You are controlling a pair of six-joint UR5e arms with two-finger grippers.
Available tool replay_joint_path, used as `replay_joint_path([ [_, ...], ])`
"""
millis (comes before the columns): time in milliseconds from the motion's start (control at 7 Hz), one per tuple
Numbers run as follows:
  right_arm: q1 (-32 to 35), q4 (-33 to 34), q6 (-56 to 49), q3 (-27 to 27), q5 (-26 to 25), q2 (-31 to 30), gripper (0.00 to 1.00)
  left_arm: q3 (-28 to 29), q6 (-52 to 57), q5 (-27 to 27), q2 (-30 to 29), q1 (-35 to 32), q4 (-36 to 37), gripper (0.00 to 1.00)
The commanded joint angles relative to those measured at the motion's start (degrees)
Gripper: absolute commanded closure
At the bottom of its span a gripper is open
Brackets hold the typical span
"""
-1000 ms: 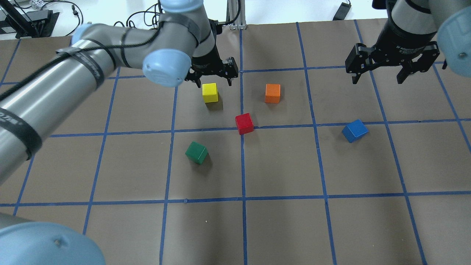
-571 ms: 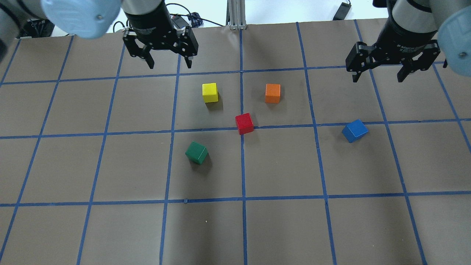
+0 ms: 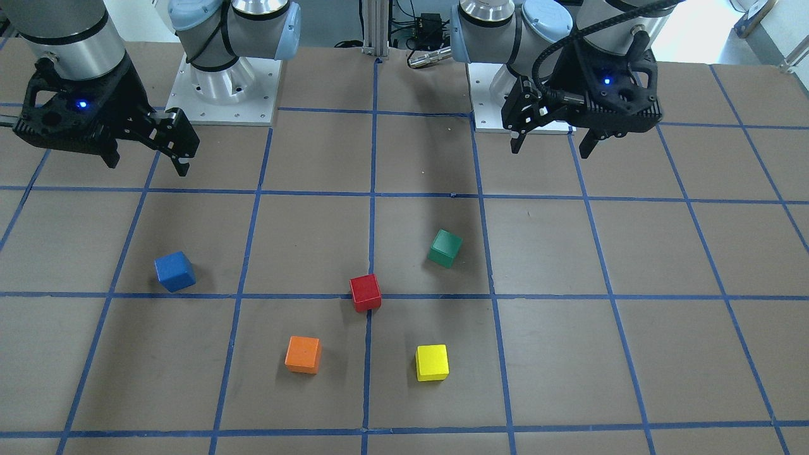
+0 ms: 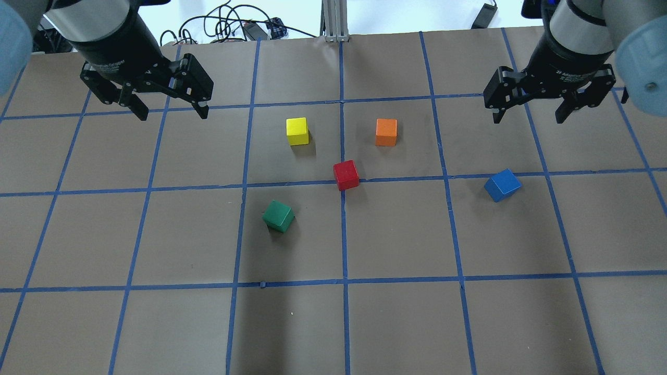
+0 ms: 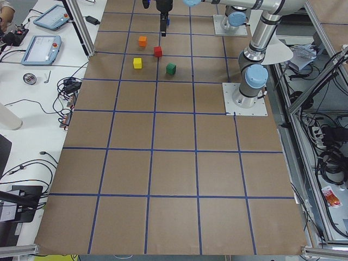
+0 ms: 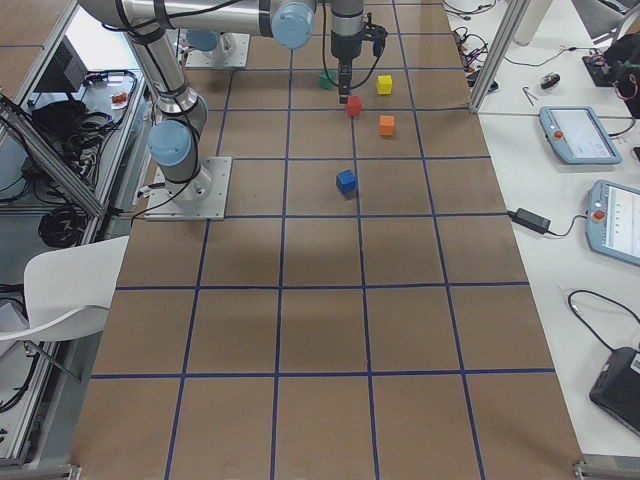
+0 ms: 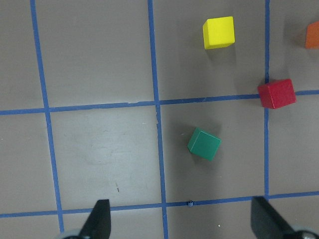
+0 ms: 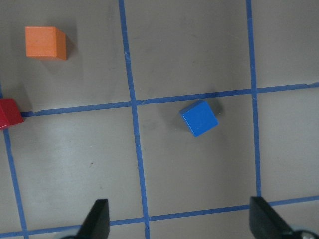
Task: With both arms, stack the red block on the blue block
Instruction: 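Reach the right gripper to the red cube and grasp it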
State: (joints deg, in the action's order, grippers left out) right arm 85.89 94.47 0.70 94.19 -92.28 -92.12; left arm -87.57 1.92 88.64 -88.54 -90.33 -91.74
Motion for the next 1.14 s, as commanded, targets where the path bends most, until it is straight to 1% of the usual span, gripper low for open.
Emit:
replay_joint_path([
  [0, 4.3, 0.3, -1.1, 2.0, 2.9, 1.4, 0.0, -6.6, 0.1, 0.0, 2.9, 0.2, 8.7, 0.0],
  [143, 7.8, 3.9, -1.8, 2.7, 2.4, 4.5, 0.0, -6.1, -0.3, 0.1, 2.9, 0.3, 9.7, 0.0],
  [286, 9.5, 9.0, -1.5, 2.5, 2.9, 8.3, 0.0, -6.1, -0.2, 0.0, 2.9, 0.9, 10.1, 0.0],
  [429, 11.7, 12.6, -1.0, 2.5, 2.9, 10.4, 0.0, -5.7, -0.2, 0.0, 2.3, 0.9, 11.9, 0.0],
  [571, 14.5, 18.1, -0.5, 2.3, 2.9, 14.0, 0.0, -4.5, 0.2, 0.0, 1.5, 0.9, 13.1, 0.0],
  [714, 17.4, 23.7, -0.4, 2.3, 2.5, 17.9, 0.0, -2.3, 0.3, 0.0, 0.9, 1.1, 12.4, 0.0],
  [1000, 20.4, 29.2, 3.6, 2.2, 3.1, 23.5, 0.0, 2.3, 0.2, 0.0, -2.2, 1.4, 11.7, 0.0],
])
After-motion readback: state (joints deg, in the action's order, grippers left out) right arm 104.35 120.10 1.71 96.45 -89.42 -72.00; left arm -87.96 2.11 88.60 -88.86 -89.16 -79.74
